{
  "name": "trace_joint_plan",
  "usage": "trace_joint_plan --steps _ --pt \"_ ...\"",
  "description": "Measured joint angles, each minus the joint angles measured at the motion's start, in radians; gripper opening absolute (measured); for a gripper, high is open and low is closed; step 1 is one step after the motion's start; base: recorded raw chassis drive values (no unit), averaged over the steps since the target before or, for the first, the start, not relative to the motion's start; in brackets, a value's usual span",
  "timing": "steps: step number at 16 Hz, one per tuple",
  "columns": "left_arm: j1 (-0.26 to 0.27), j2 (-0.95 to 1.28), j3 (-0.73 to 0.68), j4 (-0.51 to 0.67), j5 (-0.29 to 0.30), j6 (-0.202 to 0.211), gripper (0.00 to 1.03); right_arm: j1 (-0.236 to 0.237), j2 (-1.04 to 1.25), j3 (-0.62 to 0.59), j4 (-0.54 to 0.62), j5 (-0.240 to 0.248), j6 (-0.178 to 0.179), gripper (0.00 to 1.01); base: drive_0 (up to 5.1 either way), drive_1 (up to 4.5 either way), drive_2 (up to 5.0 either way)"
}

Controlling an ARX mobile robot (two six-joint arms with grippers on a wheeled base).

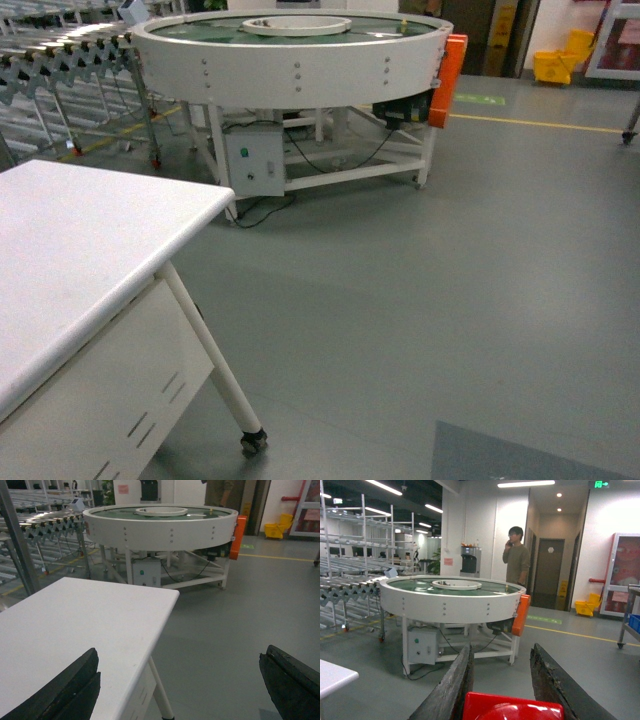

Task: Pick red block from blue box to shelf

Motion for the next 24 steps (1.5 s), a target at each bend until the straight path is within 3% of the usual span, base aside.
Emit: trace_joint_plan --steps 24 --pt "-0.002 0.000 0.000 0.000 0.000 0.000 0.98 0.000 0.000 0.000 0.000 0.000 0.000 0.28 -1.2 -1.25 -1.2"
